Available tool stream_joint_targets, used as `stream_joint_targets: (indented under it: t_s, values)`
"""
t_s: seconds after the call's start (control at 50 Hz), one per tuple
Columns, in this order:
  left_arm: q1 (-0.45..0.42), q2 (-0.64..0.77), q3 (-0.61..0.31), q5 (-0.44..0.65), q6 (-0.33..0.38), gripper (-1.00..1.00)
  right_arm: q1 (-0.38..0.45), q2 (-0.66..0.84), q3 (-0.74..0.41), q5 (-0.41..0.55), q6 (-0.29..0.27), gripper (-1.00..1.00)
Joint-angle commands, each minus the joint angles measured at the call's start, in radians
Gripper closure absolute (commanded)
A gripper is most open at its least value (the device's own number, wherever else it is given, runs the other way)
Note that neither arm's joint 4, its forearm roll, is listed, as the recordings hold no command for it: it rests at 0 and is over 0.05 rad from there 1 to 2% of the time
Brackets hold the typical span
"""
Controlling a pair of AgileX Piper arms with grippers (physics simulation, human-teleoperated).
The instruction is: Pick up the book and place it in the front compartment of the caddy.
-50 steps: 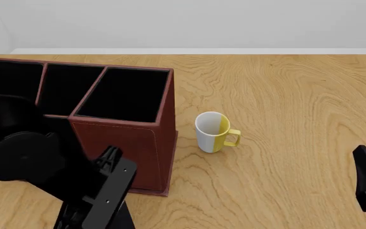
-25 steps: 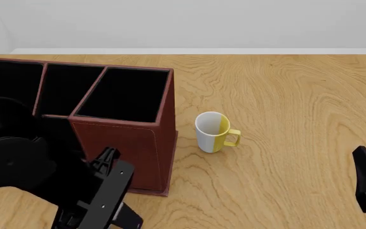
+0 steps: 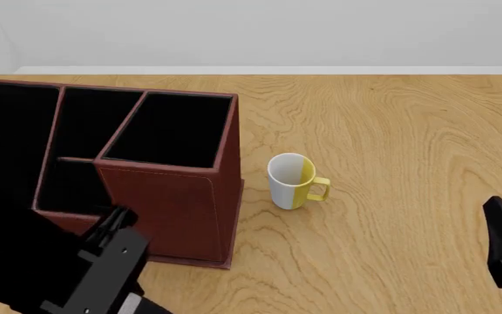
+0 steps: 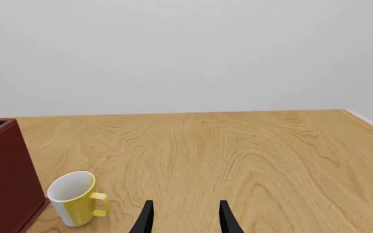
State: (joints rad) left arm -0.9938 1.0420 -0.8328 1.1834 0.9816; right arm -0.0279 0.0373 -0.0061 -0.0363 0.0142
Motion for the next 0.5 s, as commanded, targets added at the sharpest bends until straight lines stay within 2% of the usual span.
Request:
stream_joint_targets:
  t_s: [0.02,0.1,0.16,0.24,0.28,0.32,0.34,0.5]
  values:
    - [-0.103,-0.055,-0.018,0.037,-0.071,1.0,0.004,-0.026,-0.003,0.025,-0.001,-1.0]
    - [-0.081,-0.063,-0.012,0.037,-0.052,1.0,0.005,-0.032,-0.004,0.029,0.0,-1.0]
    - [-0.101,-0.061,-0.035,0.037,-0.083,1.0,0.005,-0.032,-0.004,0.029,0.0,-1.0]
    - [-0.051,-0.071,-0.048,0.037,-0.032,1.0,0.004,-0.03,-0.005,0.025,0.001,-1.0]
    - [0.016,-0.082,-0.047,0.037,0.029,1.0,0.003,-0.031,-0.006,0.025,0.003,-1.0]
    - [0.026,-0.083,-0.045,0.037,0.036,1.0,0.002,-0.032,-0.007,0.026,0.004,-1.0]
    - [0.067,-0.09,-0.046,0.037,0.071,1.0,0.002,-0.034,-0.008,0.027,0.006,-1.0]
    - [0.195,-0.122,-0.046,0.037,0.175,1.0,0.001,-0.035,-0.01,0.027,0.014,-1.0]
